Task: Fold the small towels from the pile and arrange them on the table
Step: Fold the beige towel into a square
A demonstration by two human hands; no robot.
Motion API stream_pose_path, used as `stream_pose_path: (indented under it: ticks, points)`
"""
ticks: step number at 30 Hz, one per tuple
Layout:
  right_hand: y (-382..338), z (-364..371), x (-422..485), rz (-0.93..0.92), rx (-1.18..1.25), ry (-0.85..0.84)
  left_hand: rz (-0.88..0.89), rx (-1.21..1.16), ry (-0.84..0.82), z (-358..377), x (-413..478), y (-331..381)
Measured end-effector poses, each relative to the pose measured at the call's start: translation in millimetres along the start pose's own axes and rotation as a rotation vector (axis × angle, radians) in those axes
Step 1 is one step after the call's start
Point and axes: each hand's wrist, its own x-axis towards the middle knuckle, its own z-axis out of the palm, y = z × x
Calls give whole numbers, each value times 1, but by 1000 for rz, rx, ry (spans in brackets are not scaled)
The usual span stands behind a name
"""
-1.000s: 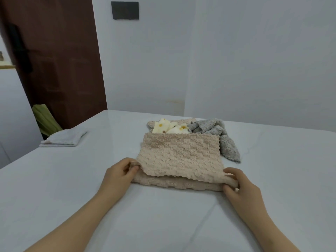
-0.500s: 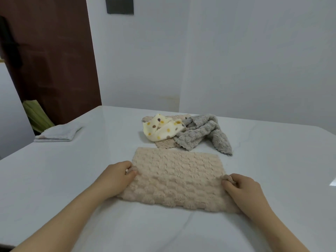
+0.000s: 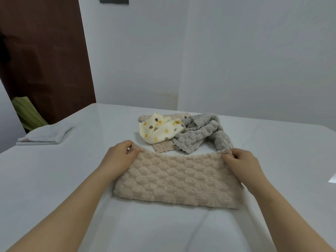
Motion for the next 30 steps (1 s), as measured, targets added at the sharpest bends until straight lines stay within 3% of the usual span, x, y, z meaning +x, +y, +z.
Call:
stream_pose_path:
  ticks: [7, 13, 17, 22, 30]
  points:
    - [27, 34, 18, 53, -194, 44, -11, 242, 119, 26, 23, -21]
    - [34, 39, 24, 42, -239, 44, 6, 176, 83, 21, 29, -27]
    - [34, 38, 24, 33, -231, 65, 2, 306, 71, 22, 30, -26]
    - [35, 40, 24, -27, -328, 19, -3, 396, 16, 28, 26, -22]
    - [29, 39, 15, -5, -558, -21, 29, 327, -35, 28, 19, -21]
